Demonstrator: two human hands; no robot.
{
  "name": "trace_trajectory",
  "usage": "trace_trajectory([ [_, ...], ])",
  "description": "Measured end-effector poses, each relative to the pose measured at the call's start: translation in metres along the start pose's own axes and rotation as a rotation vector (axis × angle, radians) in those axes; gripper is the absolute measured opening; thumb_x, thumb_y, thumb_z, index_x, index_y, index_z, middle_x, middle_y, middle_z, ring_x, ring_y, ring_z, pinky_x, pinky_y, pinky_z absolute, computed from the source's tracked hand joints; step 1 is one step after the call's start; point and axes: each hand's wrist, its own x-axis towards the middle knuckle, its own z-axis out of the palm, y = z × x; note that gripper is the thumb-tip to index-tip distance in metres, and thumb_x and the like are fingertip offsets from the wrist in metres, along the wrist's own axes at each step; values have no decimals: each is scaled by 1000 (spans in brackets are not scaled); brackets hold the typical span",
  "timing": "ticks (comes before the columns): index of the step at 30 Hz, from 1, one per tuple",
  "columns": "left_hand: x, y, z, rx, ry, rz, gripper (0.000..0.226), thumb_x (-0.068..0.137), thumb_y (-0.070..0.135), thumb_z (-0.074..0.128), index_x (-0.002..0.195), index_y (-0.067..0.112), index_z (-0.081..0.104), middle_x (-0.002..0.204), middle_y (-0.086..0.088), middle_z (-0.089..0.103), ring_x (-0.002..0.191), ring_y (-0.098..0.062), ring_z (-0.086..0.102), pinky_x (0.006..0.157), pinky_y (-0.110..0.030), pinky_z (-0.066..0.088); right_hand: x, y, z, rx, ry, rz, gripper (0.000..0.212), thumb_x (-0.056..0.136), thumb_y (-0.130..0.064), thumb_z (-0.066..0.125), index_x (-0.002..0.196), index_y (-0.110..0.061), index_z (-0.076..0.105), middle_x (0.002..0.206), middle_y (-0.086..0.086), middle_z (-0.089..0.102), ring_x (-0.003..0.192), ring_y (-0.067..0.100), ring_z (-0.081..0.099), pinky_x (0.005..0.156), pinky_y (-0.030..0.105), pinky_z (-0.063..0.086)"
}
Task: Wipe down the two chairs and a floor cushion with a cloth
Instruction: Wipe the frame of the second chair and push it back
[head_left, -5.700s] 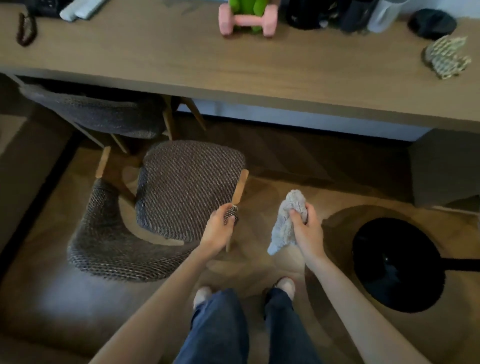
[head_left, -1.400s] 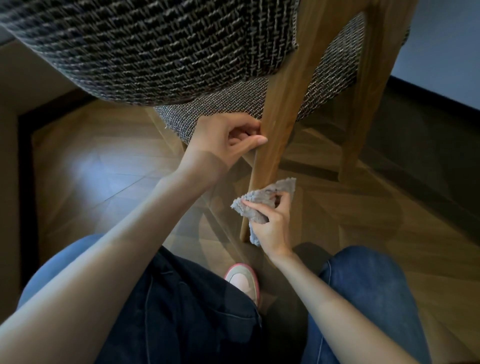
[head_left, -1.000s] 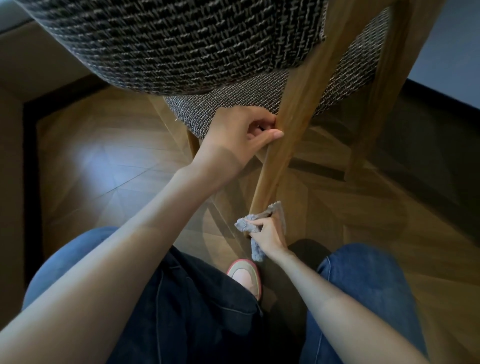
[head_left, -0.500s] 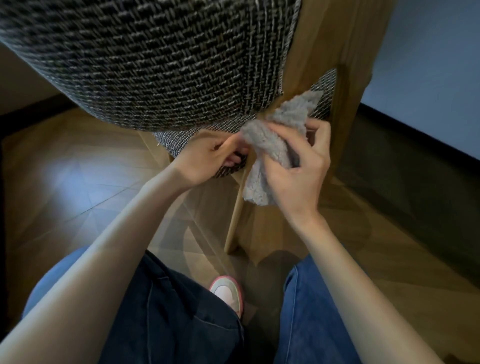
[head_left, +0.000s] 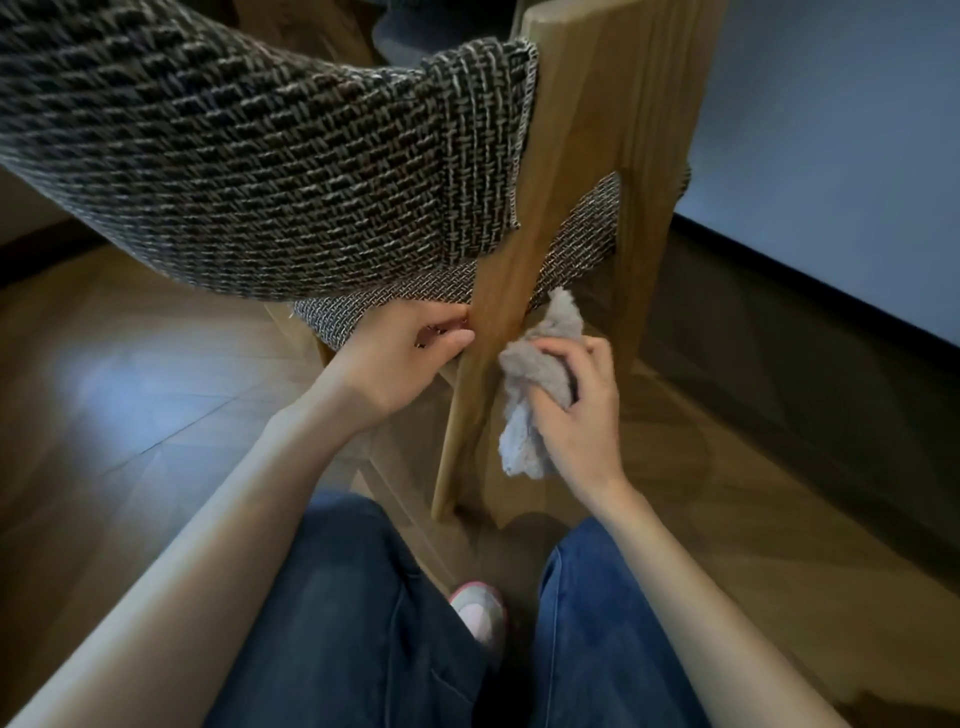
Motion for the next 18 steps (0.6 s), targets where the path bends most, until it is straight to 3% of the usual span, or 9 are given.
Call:
trace_trajectory([
  [3, 1, -11, 8, -77, 56, -3, 30, 88, 20, 66, 117, 26, 66, 91, 34, 56, 83, 27, 52, 74, 5, 35, 14, -3, -12, -33, 72, -1, 30, 82, -8, 65, 104, -26, 60, 109, 4, 45, 101, -8, 47, 90, 7, 36],
  [9, -3, -20, 32, -176, 278, 21, 29, 83, 33, 70, 111, 26, 65, 92, 22, 60, 72, 7, 58, 59, -1, 40, 42, 4, -20, -118, 11, -15, 24, 76, -18, 60, 99, -23, 63, 103, 4, 48, 96, -6, 48, 86, 6, 35],
  [13, -7, -13, 31, -176, 239, -110, 29, 83, 28, 69, 112, 34, 65, 89, 30, 59, 78, 10, 58, 70, -2, 41, 51, 5, -27, -211, -63, 111, 20, 76, -18, 62, 93, -27, 61, 100, 2, 50, 89, -5, 48, 83, 5, 33],
  [16, -12, 1, 26, -207, 137, -259, 29, 85, 21, 69, 115, 21, 69, 89, 37, 59, 81, 2, 61, 78, -22, 54, 53, -7, -34, -329, -185, 304, 22, 80, -13, 68, 94, -29, 62, 101, 1, 50, 92, 4, 48, 76, 2, 30],
  [18, -17, 13, 21, -236, 61, -394, 34, 87, 18, 68, 121, 13, 64, 99, 24, 61, 91, -8, 63, 86, -39, 54, 55, -23, -42, -411, -285, 438, 21, 81, -14, 68, 97, -27, 66, 102, 1, 52, 95, 10, 49, 70, 10, 29],
])
